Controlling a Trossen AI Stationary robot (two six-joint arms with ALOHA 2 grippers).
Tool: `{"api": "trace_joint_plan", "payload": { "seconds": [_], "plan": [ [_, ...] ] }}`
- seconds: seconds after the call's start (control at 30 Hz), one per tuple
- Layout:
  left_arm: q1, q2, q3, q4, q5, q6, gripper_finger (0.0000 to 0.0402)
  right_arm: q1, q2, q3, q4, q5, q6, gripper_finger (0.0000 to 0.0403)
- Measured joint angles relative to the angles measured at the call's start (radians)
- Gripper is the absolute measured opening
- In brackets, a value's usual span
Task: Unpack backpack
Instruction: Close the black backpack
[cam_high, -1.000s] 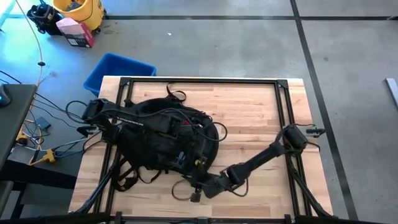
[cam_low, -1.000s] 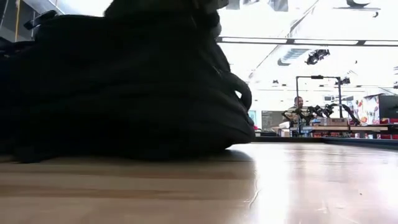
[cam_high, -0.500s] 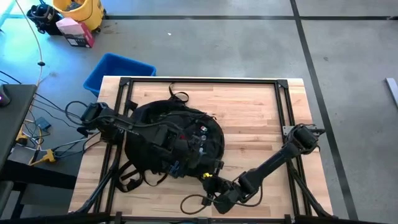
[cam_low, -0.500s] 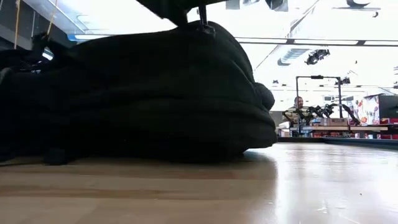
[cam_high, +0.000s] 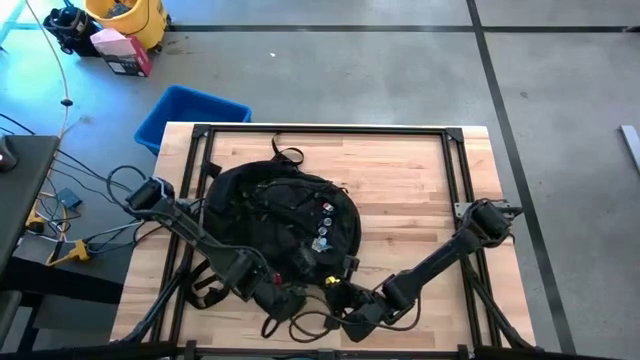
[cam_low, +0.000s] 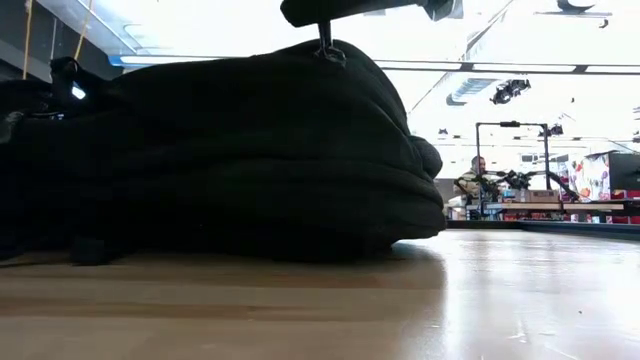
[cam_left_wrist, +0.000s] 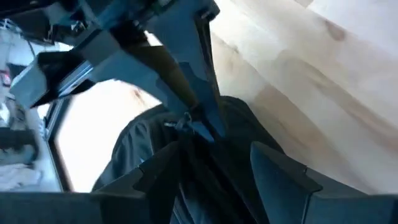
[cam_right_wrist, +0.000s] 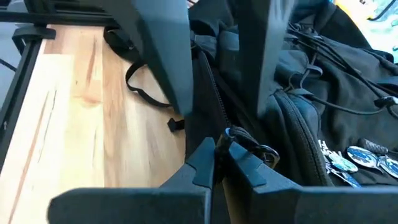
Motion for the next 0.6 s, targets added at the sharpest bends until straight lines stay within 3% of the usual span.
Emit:
{"api": "trace_joint_plan", "payload": {
  "seconds": [0.23,0.6],
  "plan": [
    [0.022,0.069,-0.001,0.069,-0.027,0.085,0.0174,0.012,0.000,0.005,-0.001,-0.196,-0.056,0.0000],
    [0.021,0.136,-0.002,0.162,0.004,0.144,0.0165,0.015,0.000,0.007,0.002,-0.230,-0.059,0.0000]
  ]
}}
